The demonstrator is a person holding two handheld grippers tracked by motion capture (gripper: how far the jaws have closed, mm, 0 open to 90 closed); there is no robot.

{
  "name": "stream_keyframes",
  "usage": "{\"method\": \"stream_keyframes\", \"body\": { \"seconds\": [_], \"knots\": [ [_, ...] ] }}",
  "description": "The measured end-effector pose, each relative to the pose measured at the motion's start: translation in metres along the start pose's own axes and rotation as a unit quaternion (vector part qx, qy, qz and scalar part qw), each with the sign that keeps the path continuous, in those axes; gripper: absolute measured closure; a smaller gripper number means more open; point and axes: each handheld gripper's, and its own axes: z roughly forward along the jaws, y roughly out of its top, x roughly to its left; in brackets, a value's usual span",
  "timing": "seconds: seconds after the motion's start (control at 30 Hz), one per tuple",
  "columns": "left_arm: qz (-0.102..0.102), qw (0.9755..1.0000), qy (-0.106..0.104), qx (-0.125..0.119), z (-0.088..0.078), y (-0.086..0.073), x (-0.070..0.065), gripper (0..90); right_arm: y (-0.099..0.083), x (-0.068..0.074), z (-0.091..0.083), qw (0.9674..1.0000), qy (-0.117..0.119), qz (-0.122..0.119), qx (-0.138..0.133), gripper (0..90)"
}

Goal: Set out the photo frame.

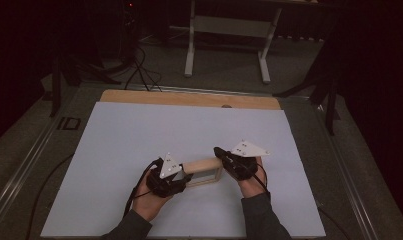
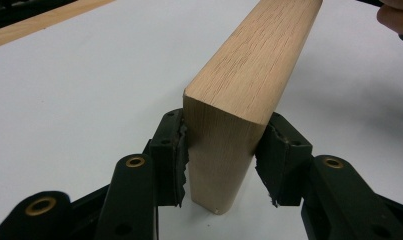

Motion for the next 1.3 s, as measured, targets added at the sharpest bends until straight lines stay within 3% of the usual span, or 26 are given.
{"method": "stream_keyframes", "body": {
  "seconds": [0.27,0.77,1.0,1.3],
  "knots": [
    [-0.003,1.0000,0.000,0.000,0.000,-0.001,0.001,56.8,0.003,-0.004,-0.006,0.9998,0.017,0.000,-0.007,79.0],
    [-0.004,1.0000,0.001,-0.001,0.000,-0.001,0.003,57.4,0.005,-0.016,-0.018,0.9977,0.068,0.001,-0.004,52.5],
    [-0.005,1.0000,0.001,-0.001,0.000,-0.001,0.003,57.4,0.003,-0.018,-0.016,0.9941,0.108,0.003,0.011,42.6],
    [-0.004,1.0000,0.002,0.000,0.000,0.000,0.004,57.6,-0.003,-0.017,-0.006,0.9910,0.129,-0.004,0.037,35.7]
  ]
}}
